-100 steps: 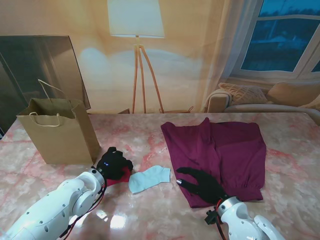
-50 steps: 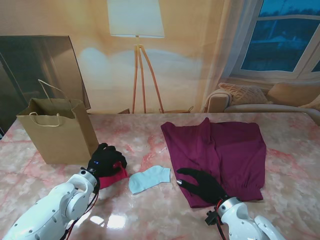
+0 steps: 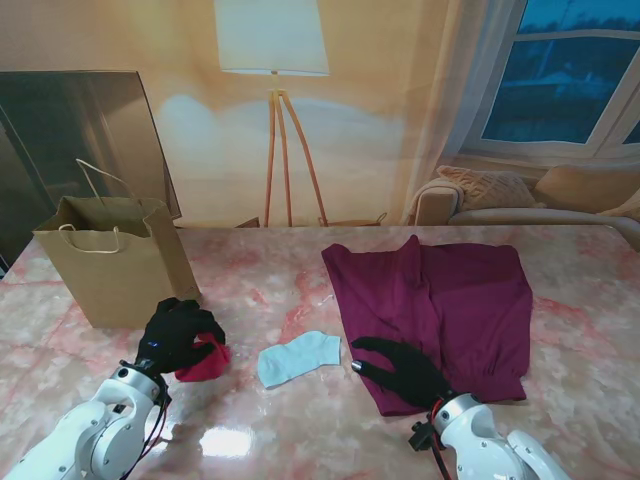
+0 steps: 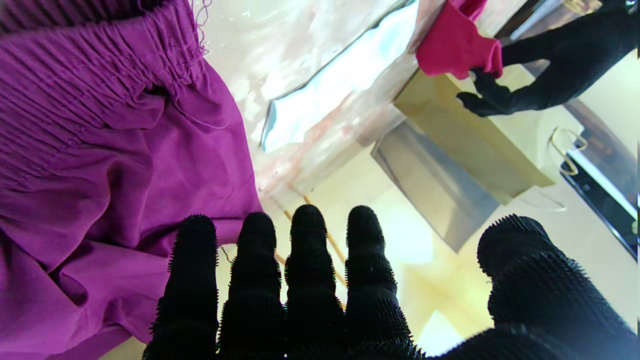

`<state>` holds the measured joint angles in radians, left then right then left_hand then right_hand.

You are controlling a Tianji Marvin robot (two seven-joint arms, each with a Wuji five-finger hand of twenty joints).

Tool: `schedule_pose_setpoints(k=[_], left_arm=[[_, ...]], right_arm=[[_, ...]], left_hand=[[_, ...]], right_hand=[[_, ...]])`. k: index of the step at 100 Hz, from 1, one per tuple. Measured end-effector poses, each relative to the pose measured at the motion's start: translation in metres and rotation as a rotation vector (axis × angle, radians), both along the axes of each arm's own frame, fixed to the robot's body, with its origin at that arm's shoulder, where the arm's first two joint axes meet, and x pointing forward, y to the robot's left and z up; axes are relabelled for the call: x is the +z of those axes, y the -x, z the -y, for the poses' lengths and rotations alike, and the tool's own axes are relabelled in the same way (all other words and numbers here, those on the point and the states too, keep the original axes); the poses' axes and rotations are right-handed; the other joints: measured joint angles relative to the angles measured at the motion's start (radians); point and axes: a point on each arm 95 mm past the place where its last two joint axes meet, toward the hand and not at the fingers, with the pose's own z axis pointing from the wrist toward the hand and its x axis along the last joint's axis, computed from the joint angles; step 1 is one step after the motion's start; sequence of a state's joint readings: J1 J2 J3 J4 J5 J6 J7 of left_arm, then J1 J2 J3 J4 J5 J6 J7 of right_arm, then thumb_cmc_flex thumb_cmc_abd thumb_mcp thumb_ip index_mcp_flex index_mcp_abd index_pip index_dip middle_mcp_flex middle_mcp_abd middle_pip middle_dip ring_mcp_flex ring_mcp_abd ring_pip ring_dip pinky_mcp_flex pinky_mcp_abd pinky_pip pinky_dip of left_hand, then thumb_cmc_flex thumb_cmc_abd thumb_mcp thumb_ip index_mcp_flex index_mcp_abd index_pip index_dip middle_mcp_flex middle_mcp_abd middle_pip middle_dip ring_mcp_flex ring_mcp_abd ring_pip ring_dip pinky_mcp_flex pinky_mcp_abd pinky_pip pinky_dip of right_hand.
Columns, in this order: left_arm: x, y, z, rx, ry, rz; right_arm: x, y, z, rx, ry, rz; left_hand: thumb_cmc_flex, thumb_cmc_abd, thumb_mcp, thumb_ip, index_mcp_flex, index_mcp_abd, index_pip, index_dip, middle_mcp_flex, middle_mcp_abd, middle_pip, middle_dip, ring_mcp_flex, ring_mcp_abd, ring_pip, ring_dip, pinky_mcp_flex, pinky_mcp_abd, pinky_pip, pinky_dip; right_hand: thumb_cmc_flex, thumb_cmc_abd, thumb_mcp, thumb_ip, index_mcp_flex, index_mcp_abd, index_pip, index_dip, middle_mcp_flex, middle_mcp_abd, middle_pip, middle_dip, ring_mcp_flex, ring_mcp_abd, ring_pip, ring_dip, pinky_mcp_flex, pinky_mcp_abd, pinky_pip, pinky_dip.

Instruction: Fold the socks and the shorts into the kraft paper bag

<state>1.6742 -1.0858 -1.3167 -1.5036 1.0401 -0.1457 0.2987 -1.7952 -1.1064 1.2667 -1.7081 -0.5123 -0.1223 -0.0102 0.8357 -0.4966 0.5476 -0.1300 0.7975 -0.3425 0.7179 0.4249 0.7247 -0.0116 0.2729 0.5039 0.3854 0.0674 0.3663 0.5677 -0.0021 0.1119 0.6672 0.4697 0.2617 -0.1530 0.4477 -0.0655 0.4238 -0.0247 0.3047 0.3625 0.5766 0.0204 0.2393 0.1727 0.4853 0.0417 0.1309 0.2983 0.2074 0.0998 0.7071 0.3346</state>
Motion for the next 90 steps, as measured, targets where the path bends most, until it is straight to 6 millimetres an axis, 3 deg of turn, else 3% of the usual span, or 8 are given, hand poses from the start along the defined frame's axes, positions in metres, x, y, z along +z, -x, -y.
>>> schedule_pose_setpoints(k=[44,51,63,75,90], left_arm=[[-0.011,0.013,-0.034,0.04,-0.1,-0.023],[-0.013,0.015,-0.038,0.045,-0.111,-0.045],[-0.019,0.018,-0.044,0.047,-0.13,-0.109],[-0.018,0.023,-0.05,0.06,-0.138,-0.119],[-0.012,0.031,-0.055,0.054,-0.137,-0.192]], right_arm=[[-0.001,0.001,-0.001,0.005,0.004,0.002],[-0.001,0.001,-0.001,0.004,0.004,0.002],[-0.001,0.001,-0.001,0.005,0.004,0.001],[-0.001,0.001,0.0,0.0,0.004,0.003],[-0.001,0.002,0.001,-0.002,0.004,0.003]], left_hand=[[-0.004,-0.034,0.041,0.0,0.026,0.0,0.009,-0.085,0.01,0.0,-0.017,-0.037,0.035,0.0,0.0,0.0,0.042,0.023,0.059,0.011],[0.0,-0.039,0.116,0.0,0.028,0.027,0.009,-0.093,0.008,0.0,-0.032,-0.064,0.035,0.0,0.0,-0.003,0.042,0.023,0.06,0.011],[0.055,-0.004,0.342,0.0,0.076,0.085,-0.046,-0.07,0.004,0.0,-0.039,-0.087,0.034,-0.002,-0.001,-0.014,0.042,0.023,0.06,0.011],[0.086,0.008,0.388,0.0,0.067,0.093,-0.092,-0.062,-0.023,0.0,-0.058,-0.099,0.032,-0.007,-0.015,-0.023,0.031,0.022,0.049,0.011],[0.086,0.008,0.404,0.0,-0.015,0.121,-0.204,-0.071,-0.085,0.002,-0.086,-0.127,-0.01,-0.011,-0.045,-0.049,0.006,0.007,0.017,-0.006]], right_hand=[[0.0,0.0,0.0,0.0,0.0,0.0,0.0,0.0,0.0,0.0,0.0,0.0,0.0,0.0,0.0,0.0,0.0,0.0,0.0,0.0],[0.0,0.0,0.0,0.0,0.0,0.0,0.0,0.0,0.0,0.0,0.0,0.0,0.0,0.0,0.0,0.0,0.0,0.0,0.0,0.0],[0.0,0.0,-0.011,0.0,0.0,0.0,0.0,0.0,0.0,0.0,0.0,0.0,0.0,0.0,0.0,0.0,0.0,0.0,0.0,0.0],[0.0,0.0,-0.011,0.0,0.0,0.0,0.0,0.0,0.0,0.0,0.0,0.0,0.0,0.0,0.0,0.0,0.0,0.0,0.0,0.0],[0.0,0.0,-0.011,0.0,0.0,0.0,0.0,0.0,0.0,0.0,0.0,0.0,0.0,0.0,0.0,0.0,0.0,0.0,0.0,0.0]])
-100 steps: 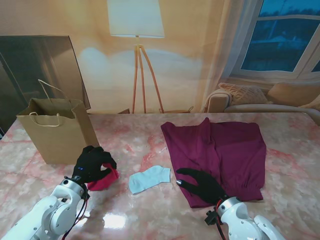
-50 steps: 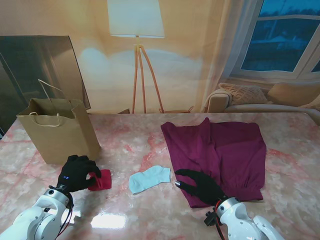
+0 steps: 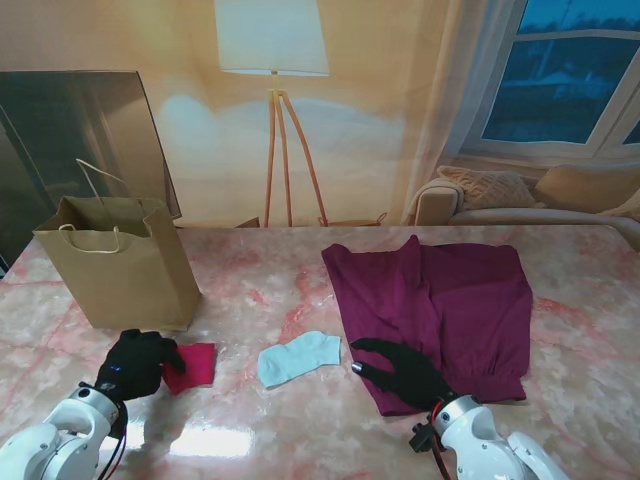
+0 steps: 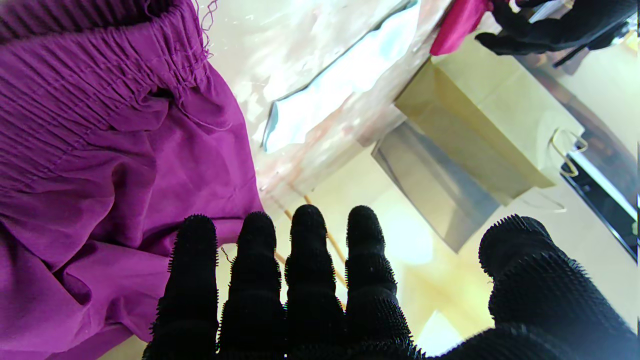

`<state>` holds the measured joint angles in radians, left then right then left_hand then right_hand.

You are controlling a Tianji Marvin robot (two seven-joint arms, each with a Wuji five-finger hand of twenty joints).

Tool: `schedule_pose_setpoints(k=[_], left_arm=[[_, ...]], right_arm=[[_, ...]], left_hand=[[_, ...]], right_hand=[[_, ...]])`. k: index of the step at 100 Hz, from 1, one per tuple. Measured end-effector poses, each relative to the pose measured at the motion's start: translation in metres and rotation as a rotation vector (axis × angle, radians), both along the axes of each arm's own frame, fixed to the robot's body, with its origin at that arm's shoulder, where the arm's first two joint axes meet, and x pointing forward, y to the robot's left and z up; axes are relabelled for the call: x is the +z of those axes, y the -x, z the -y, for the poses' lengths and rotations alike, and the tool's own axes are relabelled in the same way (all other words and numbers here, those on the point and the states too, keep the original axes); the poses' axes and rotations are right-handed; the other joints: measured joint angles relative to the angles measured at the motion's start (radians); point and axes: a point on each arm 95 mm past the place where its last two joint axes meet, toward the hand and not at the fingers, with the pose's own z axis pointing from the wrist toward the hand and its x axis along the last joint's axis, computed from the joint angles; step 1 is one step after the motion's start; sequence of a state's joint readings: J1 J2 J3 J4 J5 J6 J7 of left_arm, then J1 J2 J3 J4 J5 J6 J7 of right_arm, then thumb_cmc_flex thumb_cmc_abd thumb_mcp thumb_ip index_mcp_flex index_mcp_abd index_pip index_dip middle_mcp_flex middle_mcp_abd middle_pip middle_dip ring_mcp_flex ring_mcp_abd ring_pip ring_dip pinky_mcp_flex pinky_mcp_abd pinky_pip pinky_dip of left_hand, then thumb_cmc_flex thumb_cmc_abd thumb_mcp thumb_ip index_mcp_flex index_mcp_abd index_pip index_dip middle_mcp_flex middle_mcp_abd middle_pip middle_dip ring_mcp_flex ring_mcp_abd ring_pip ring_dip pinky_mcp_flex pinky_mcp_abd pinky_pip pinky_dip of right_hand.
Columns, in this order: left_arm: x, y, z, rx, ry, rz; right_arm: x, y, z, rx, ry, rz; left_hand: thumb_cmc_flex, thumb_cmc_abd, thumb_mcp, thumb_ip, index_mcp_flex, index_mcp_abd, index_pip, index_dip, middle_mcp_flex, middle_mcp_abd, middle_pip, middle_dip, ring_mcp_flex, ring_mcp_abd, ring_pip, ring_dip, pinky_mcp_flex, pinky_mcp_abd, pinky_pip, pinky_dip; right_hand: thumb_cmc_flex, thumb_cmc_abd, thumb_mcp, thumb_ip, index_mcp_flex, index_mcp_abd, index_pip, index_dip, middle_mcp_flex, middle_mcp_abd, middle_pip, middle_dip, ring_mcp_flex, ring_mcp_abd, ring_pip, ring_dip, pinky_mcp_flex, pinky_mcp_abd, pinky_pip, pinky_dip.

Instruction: Fold the socks and the shorts into the kraft paper bag

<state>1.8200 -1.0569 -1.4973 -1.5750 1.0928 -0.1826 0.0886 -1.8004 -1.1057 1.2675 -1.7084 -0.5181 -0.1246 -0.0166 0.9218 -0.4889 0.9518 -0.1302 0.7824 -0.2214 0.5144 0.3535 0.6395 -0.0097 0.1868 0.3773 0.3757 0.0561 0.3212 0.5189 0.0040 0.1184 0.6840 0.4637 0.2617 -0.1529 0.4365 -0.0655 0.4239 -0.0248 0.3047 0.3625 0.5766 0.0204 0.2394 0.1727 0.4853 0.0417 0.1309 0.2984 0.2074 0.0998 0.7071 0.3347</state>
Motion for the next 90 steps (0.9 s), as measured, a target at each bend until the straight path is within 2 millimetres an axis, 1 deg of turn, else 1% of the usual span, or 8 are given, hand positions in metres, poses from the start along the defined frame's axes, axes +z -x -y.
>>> schedule_pose_setpoints(k=[19,33,36,46,54,70,80,90], left_arm=[[0.013,0.008,0.002,-0.014,0.001,0.027],[0.019,0.006,0.009,-0.011,0.031,0.069],[0.02,0.004,0.012,-0.013,0.043,0.079],[0.022,-0.004,0.023,-0.031,0.058,0.091],[0.023,-0.012,0.028,-0.041,0.046,0.064],[0.016,-0.026,0.032,-0.04,0.018,0.004],[0.01,-0.034,0.032,-0.032,-0.005,-0.037],[0.002,-0.041,0.031,-0.038,-0.025,-0.064]], right_arm=[[0.0,0.0,-0.001,0.007,0.001,-0.005],[0.0,0.001,0.0,0.001,0.002,-0.001],[0.0,0.001,0.0,0.001,0.002,-0.001],[0.0,0.001,0.001,0.001,0.002,-0.001],[0.0,0.001,0.001,0.001,0.001,0.0],[0.0,0.001,0.002,0.0,-0.002,0.0],[0.0,0.001,0.002,-0.001,-0.002,0.0],[0.0,0.001,0.002,-0.001,-0.002,0.0]], left_hand=[[-0.004,-0.005,0.021,0.0,-0.069,0.019,-0.065,-0.024,-0.043,0.0,-0.024,-0.025,-0.025,-0.002,-0.025,-0.016,-0.025,-0.017,-0.038,-0.01],[-0.04,-0.004,0.018,0.0,-0.064,0.041,-0.086,-0.025,-0.051,0.0,-0.025,-0.033,-0.025,-0.002,-0.037,-0.027,-0.026,-0.019,-0.049,-0.017],[-0.056,-0.004,0.008,0.0,-0.089,0.053,-0.098,-0.025,-0.051,0.0,-0.025,-0.034,-0.025,-0.006,-0.038,-0.037,-0.022,-0.02,-0.05,-0.017],[-0.078,-0.004,-0.001,0.0,-0.108,0.081,-0.128,-0.046,-0.051,0.001,-0.028,-0.05,-0.009,-0.031,-0.081,-0.085,0.018,-0.046,-0.065,-0.031],[-0.089,-0.022,-0.003,0.0,-0.181,0.117,-0.192,-0.084,-0.063,0.001,-0.044,-0.078,-0.002,-0.049,-0.117,-0.135,0.036,-0.073,-0.088,-0.065],[-0.126,-0.048,-0.004,0.0,-0.294,0.159,-0.295,-0.152,-0.139,0.001,-0.061,-0.128,-0.013,-0.078,-0.157,-0.2,0.034,-0.133,-0.116,-0.124],[-0.126,-0.048,-0.004,0.0,-0.339,0.163,-0.314,-0.17,-0.186,0.001,-0.064,-0.151,-0.026,-0.079,-0.164,-0.21,0.025,-0.136,-0.126,-0.144],[-0.126,-0.048,-0.004,0.0,-0.35,0.163,-0.315,-0.171,-0.213,0.001,-0.061,-0.166,-0.049,-0.079,-0.165,-0.211,0.023,-0.13,-0.121,-0.147]], right_hand=[[0.0,0.0,0.0,0.0,0.0,0.0,0.0,0.0,0.0,0.0,0.0,0.0,0.0,0.0,0.0,0.0,0.0,0.0,0.0,0.0],[0.0,0.0,0.0,0.0,0.0,0.0,0.0,0.0,0.0,0.0,0.0,0.0,0.0,0.0,0.0,0.0,0.0,0.0,0.0,0.0],[0.0,0.0,0.0,0.0,0.0,0.0,0.0,0.0,0.0,0.0,0.0,0.0,0.0,0.0,0.0,0.0,0.0,0.0,0.0,0.0],[0.0,0.0,0.0,0.0,0.0,0.0,0.0,0.0,0.0,0.0,0.0,0.0,0.0,0.0,0.0,0.0,0.0,0.0,0.0,0.0],[0.0,0.0,0.0,0.0,0.0,0.0,0.0,0.0,0.0,0.0,0.0,0.0,0.0,0.0,0.0,0.0,0.0,0.0,0.0,0.0],[0.0,0.0,0.0,0.0,0.0,0.0,0.0,0.0,0.0,0.0,0.0,0.0,0.0,0.0,0.0,0.0,0.0,0.0,0.0,0.0],[0.0,0.0,0.0,0.0,0.0,0.0,0.0,0.0,0.0,0.0,0.0,0.0,0.0,0.0,0.0,0.0,0.0,0.0,0.0,0.0],[0.0,0.0,0.0,0.0,0.0,0.0,0.0,0.0,0.0,0.0,0.0,0.0,0.0,0.0,0.0,0.0,0.0,0.0,0.0,0.0]])
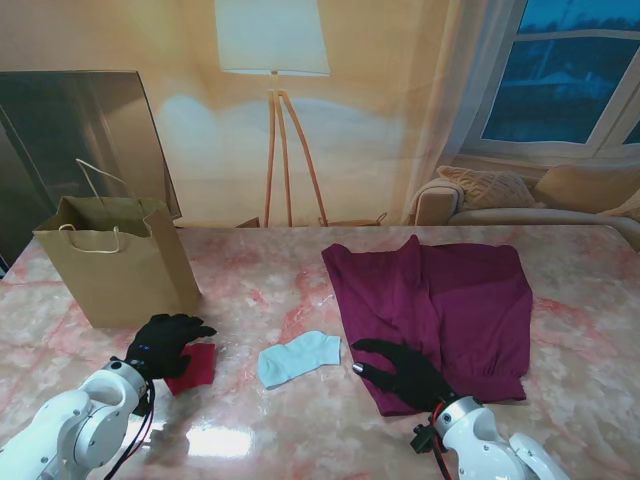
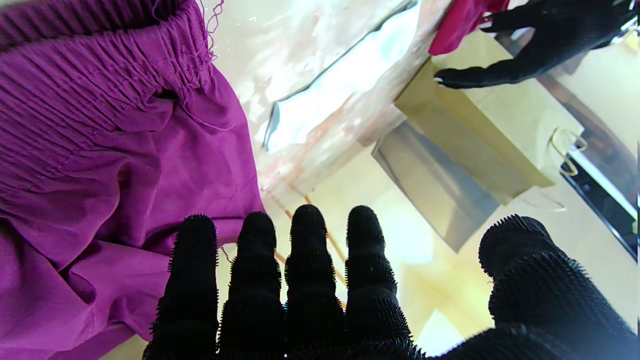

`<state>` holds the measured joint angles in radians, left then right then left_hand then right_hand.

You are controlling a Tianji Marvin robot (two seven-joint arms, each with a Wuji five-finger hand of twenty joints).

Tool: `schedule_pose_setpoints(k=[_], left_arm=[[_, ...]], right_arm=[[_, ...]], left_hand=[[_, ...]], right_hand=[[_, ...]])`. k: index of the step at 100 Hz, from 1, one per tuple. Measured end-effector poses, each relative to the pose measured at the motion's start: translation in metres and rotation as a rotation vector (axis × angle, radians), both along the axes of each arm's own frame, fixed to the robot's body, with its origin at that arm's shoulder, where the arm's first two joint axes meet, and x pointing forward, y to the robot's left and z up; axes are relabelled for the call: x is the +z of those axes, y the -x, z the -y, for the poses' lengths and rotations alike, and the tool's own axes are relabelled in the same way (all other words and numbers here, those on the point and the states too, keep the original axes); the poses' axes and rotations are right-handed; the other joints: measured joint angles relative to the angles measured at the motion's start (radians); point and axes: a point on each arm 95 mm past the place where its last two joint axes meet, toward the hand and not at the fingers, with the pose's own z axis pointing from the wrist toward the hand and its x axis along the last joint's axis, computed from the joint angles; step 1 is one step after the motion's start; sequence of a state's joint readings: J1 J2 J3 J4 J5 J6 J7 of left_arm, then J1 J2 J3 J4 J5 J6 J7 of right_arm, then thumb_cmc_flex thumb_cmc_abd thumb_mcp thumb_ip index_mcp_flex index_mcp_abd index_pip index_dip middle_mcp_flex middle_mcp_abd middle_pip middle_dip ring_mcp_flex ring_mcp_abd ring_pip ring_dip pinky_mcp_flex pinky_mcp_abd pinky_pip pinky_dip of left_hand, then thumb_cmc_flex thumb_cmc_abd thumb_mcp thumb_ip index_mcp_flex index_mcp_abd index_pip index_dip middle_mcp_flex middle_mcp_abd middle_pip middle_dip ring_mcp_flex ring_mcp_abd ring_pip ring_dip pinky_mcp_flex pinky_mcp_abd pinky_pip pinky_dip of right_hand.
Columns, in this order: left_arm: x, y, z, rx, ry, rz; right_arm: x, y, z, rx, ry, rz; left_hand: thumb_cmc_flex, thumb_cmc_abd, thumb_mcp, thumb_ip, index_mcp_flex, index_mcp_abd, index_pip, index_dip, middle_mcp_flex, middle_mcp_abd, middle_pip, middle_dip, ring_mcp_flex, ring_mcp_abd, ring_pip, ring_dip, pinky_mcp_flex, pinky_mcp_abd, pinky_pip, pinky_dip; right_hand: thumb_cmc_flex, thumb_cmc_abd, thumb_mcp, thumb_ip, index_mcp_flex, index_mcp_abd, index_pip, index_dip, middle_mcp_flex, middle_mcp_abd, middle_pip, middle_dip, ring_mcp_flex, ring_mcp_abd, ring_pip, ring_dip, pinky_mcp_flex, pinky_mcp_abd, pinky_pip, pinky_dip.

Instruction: Fold the socks and the shorts into the kraft paper bag

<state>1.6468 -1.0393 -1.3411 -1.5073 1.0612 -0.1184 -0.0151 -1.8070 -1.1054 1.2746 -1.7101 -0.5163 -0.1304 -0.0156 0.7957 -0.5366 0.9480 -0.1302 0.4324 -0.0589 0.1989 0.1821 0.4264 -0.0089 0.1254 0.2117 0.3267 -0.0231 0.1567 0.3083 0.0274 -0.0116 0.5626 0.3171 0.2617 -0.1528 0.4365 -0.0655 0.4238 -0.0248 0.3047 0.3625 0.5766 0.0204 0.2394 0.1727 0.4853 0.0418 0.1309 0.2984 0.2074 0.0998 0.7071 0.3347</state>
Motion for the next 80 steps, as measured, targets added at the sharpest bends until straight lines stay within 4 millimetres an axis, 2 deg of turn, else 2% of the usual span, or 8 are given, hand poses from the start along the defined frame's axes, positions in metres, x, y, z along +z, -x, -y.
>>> schedule_pose_setpoints(k=[23,33,41,53,61,66,72,80], left_arm=[[-0.017,-0.013,0.0,-0.02,-0.055,-0.057],[-0.02,-0.017,0.002,-0.022,-0.069,-0.076],[-0.018,-0.022,0.003,-0.026,-0.077,-0.069],[-0.015,-0.026,0.004,-0.023,-0.084,-0.047],[-0.013,-0.026,0.004,-0.022,-0.097,-0.046],[-0.012,-0.027,0.005,-0.025,-0.105,-0.034],[-0.011,-0.026,0.005,-0.027,-0.109,-0.011],[-0.015,-0.02,0.004,-0.024,-0.103,-0.009]], right_arm=[[0.0,0.0,0.0,0.001,-0.001,-0.002],[0.0,0.0,0.0,0.001,-0.002,-0.003],[0.0,0.0,0.0,0.001,-0.002,-0.003],[0.0,0.0,0.001,-0.003,-0.003,-0.002],[0.0,0.0,0.001,-0.003,-0.004,-0.002],[0.0,0.0,0.001,-0.003,-0.004,-0.003],[0.0,-0.001,0.001,-0.003,-0.004,-0.002],[0.001,-0.001,0.002,-0.004,-0.004,-0.001]], left_hand=[[-0.035,0.0,-0.001,0.0,-0.064,0.0,-0.049,-0.022,-0.001,0.0,0.01,-0.01,-0.018,0.018,0.022,0.035,-0.039,0.042,0.036,0.024],[-0.048,0.002,0.017,0.01,-0.064,0.026,-0.06,-0.029,0.085,0.005,0.058,0.088,-0.011,0.03,0.069,0.088,-0.048,0.048,0.035,0.049],[-0.064,-0.01,-0.008,0.01,-0.062,0.05,-0.061,-0.03,0.104,0.005,0.074,0.267,0.011,0.046,0.153,0.198,-0.048,0.05,0.037,0.059],[-0.068,-0.037,-0.122,0.01,0.101,0.024,0.103,0.092,0.285,-0.021,0.259,0.875,0.059,0.068,0.255,0.382,-0.048,0.058,0.054,0.058],[-0.051,-0.037,-0.198,0.01,0.114,-0.014,0.148,0.223,0.38,-0.023,0.335,0.975,0.07,0.08,0.281,0.433,-0.046,0.065,0.077,0.058],[-0.031,-0.038,-0.257,0.01,0.121,-0.09,0.332,0.325,0.396,-0.023,0.347,0.985,0.082,0.081,0.29,0.445,-0.037,0.073,0.091,0.058],[-0.031,-0.038,-0.273,0.01,0.229,-0.193,0.57,0.418,0.389,-0.023,0.348,0.967,0.082,0.081,0.29,0.449,-0.03,0.081,0.104,0.06],[-0.031,-0.024,-0.263,0.01,0.227,-0.213,0.642,0.465,0.352,-0.023,0.29,0.652,0.082,0.081,0.29,0.429,-0.022,0.082,0.119,0.095]], right_hand=[[0.0,0.0,0.0,0.0,0.0,0.0,0.0,0.0,0.0,0.0,0.0,0.0,0.0,0.0,0.0,0.0,0.0,0.0,0.0,0.0],[0.0,0.0,0.0,0.0,0.0,0.0,0.0,0.0,0.0,0.0,0.0,0.0,0.0,0.0,0.0,0.0,0.0,0.0,0.0,0.0],[0.0,0.0,0.0,0.0,0.0,0.0,0.0,0.0,0.0,0.0,0.0,0.0,0.0,0.0,0.0,0.0,0.0,0.0,0.0,0.0],[0.0,0.0,0.0,0.0,0.0,0.0,0.0,0.0,0.0,0.0,0.0,0.0,0.0,0.0,0.0,0.0,0.0,0.0,0.0,0.0],[0.0,0.0,0.0,0.0,0.0,0.0,0.0,0.0,0.0,0.0,0.0,0.0,0.0,0.0,0.0,0.0,0.0,0.0,0.0,0.0],[0.0,0.0,0.0,0.0,0.0,0.0,0.0,0.0,0.0,0.0,0.0,0.0,0.0,0.0,0.0,0.0,0.0,0.0,0.0,0.0],[0.0,0.0,0.0,0.0,0.022,0.0,0.008,0.0,0.0,0.0,0.0,0.0,0.0,0.0,0.0,0.0,0.0,0.0,0.0,0.0],[0.0,0.0,0.0,0.0,0.022,-0.001,0.011,0.0,0.0,0.0,0.0,0.0,0.0,0.0,0.0,0.0,0.0,0.0,0.0,0.0]])
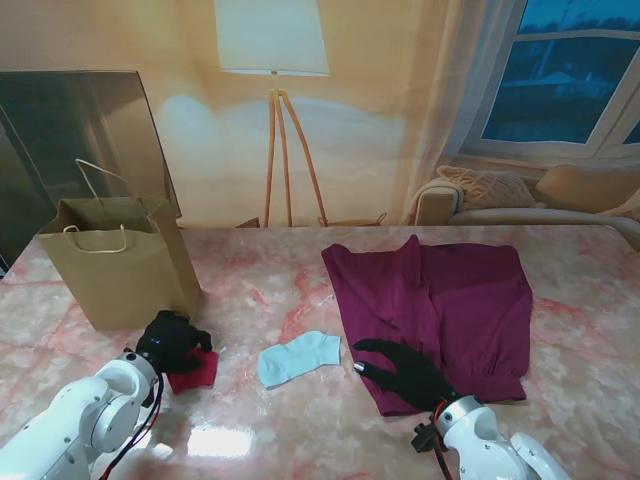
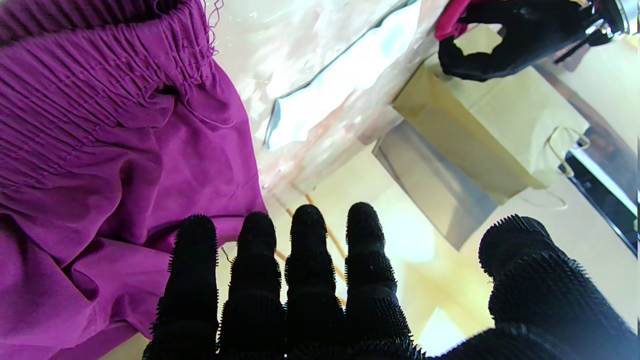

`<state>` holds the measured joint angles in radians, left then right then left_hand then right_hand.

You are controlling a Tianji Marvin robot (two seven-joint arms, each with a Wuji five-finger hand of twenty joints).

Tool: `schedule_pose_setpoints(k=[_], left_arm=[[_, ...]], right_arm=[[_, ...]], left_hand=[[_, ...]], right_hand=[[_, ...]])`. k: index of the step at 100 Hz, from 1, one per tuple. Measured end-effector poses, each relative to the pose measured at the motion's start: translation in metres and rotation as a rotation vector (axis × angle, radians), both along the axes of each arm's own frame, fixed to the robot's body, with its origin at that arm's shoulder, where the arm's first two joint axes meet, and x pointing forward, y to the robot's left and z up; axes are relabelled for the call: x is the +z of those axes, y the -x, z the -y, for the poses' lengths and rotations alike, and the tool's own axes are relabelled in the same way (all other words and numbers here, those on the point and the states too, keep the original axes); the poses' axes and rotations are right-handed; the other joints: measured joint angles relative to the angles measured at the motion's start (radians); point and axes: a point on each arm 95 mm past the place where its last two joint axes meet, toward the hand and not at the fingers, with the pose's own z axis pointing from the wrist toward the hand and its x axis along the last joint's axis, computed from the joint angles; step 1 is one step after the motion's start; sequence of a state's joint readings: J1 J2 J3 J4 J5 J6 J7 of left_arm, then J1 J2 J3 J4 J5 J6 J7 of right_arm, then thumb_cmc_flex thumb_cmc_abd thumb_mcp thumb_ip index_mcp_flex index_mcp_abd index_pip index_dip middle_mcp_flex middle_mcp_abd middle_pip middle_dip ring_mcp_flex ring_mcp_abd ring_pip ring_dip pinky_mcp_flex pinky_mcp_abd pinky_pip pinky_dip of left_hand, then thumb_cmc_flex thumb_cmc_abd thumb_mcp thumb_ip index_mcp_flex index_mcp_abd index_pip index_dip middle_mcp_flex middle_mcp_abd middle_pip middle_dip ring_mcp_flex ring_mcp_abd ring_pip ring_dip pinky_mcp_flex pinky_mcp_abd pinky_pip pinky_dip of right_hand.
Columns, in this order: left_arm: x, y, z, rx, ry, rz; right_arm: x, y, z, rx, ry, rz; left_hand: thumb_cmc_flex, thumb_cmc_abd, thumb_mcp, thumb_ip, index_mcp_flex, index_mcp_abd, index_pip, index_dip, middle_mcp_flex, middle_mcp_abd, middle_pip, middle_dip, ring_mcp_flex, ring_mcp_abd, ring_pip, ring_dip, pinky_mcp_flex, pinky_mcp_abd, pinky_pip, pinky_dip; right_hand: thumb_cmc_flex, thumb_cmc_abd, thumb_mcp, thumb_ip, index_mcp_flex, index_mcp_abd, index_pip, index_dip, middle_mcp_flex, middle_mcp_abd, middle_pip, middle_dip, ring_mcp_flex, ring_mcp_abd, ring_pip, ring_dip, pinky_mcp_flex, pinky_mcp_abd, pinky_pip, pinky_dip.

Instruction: Fold the socks and the shorts into the kraft paper bag

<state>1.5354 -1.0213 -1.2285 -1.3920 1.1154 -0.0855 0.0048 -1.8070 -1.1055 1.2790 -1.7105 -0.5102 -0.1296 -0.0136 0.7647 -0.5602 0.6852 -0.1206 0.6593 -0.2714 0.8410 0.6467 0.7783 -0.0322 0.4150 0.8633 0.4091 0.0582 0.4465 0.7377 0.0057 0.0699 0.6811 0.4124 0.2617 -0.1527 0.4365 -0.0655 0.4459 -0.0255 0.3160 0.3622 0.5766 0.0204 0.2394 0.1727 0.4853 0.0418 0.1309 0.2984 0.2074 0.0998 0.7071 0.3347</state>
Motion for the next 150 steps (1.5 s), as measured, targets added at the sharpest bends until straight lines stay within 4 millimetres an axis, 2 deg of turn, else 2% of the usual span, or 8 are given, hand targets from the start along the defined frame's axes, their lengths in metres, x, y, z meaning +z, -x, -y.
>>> schedule_pose_setpoints(k=[13,25,32,39,55,80,120,150], left_arm=[[0.002,0.009,-0.001,0.009,0.02,0.0],[0.001,0.015,0.001,0.008,0.04,0.021],[0.001,0.018,0.002,0.01,0.049,0.027],[0.002,0.019,0.003,0.015,0.074,0.032],[-0.002,0.031,0.004,0.036,0.137,0.044],[0.036,0.042,0.02,0.02,0.219,0.112],[0.136,0.032,0.03,-0.017,0.263,0.37],[0.204,0.012,0.031,-0.003,0.239,0.506]], right_arm=[[0.0,0.0,0.0,0.0,0.0,0.001],[0.0,0.0,0.0,0.0,0.0,0.0],[0.0,0.0,0.0,0.001,0.0,-0.001],[0.0,0.001,0.0,0.001,0.0,-0.001],[0.0,0.001,0.0,-0.001,0.0,0.0],[0.0,0.001,0.0,-0.002,-0.001,0.002],[0.001,0.001,0.001,-0.006,-0.004,0.006],[0.001,0.001,0.001,-0.003,-0.013,0.001]], left_hand=[[0.0,-0.011,0.016,0.0,-0.014,-0.001,0.013,0.092,-0.001,0.035,-0.043,-0.242,0.066,0.0,-0.015,-0.04,0.061,0.001,0.071,0.083],[-0.001,-0.01,0.065,0.0,-0.062,-0.012,0.04,0.174,0.1,0.067,-0.173,-0.404,0.251,-0.004,-0.012,-0.054,0.192,0.032,0.199,0.179],[0.011,-0.01,0.07,0.0,-0.075,-0.016,0.055,0.203,0.186,0.057,-0.268,-0.319,0.329,-0.008,0.027,-0.05,0.249,0.041,0.261,0.215],[0.012,-0.016,0.076,0.0,-0.075,-0.023,0.079,0.218,0.366,0.005,-0.221,-0.125,0.387,-0.013,0.079,-0.016,0.291,0.051,0.304,0.229],[0.045,-0.023,0.076,0.0,-0.095,-0.025,0.093,0.257,0.382,0.006,-0.195,0.039,0.437,-0.013,0.111,0.097,0.352,0.053,0.355,0.238],[0.058,-0.022,0.076,0.0,-0.095,-0.025,0.095,0.267,0.382,0.006,-0.186,0.076,0.488,-0.013,0.122,0.111,0.4,0.053,0.378,0.238],[0.058,-0.022,0.076,0.0,-0.094,-0.025,0.103,0.278,0.382,0.006,-0.185,0.078,0.488,-0.013,0.122,0.12,0.406,0.053,0.378,0.225],[0.058,-0.022,0.076,0.0,-0.094,-0.025,0.104,0.279,0.382,0.006,-0.185,0.078,0.488,-0.013,0.122,0.124,0.4,0.053,0.367,0.207]], right_hand=[[0.0,0.0,-0.001,0.0,0.0,0.0,0.0,0.0,0.0,0.0,0.0,0.0,0.0,0.0,0.0,0.0,0.0,0.0,0.0,0.0],[0.0,0.0,-0.001,0.0,0.0,0.0,0.0,0.0,0.001,0.0,0.0,0.0,0.0,0.0,0.0,0.0,0.0,0.0,0.0,0.0],[0.0,0.011,-0.002,0.0,0.0,0.0,0.0,0.0,0.014,0.0,0.0,0.0,0.0,0.0,0.0,0.0,0.0,0.0,0.0,0.0],[0.0,0.01,-0.002,0.0,0.0,0.0,0.0,0.0,0.014,0.0,0.0,0.0,0.0,0.0,0.0,0.0,0.0,0.0,0.0,0.0],[0.0,0.01,-0.011,0.0,0.0,0.0,0.0,0.0,0.014,0.0,0.0,0.0,0.0,0.0,0.0,0.0,0.0,0.0,0.0,0.0],[0.0,0.01,-0.012,0.0,0.014,-0.001,0.0,0.0,0.02,0.0,0.0,0.0,0.0,0.0,0.0,0.0,0.001,0.0,0.0,0.0],[0.0,0.01,-0.012,0.0,0.014,-0.001,0.0,0.0,0.02,0.0,0.0,0.0,0.0,0.0,0.0,0.0,0.001,0.0,0.0,0.0],[0.0,0.01,-0.012,0.0,0.014,-0.001,0.0,0.0,0.02,0.0,0.0,0.0,0.0,0.0,0.0,0.0,0.011,0.0,0.0,0.0]])
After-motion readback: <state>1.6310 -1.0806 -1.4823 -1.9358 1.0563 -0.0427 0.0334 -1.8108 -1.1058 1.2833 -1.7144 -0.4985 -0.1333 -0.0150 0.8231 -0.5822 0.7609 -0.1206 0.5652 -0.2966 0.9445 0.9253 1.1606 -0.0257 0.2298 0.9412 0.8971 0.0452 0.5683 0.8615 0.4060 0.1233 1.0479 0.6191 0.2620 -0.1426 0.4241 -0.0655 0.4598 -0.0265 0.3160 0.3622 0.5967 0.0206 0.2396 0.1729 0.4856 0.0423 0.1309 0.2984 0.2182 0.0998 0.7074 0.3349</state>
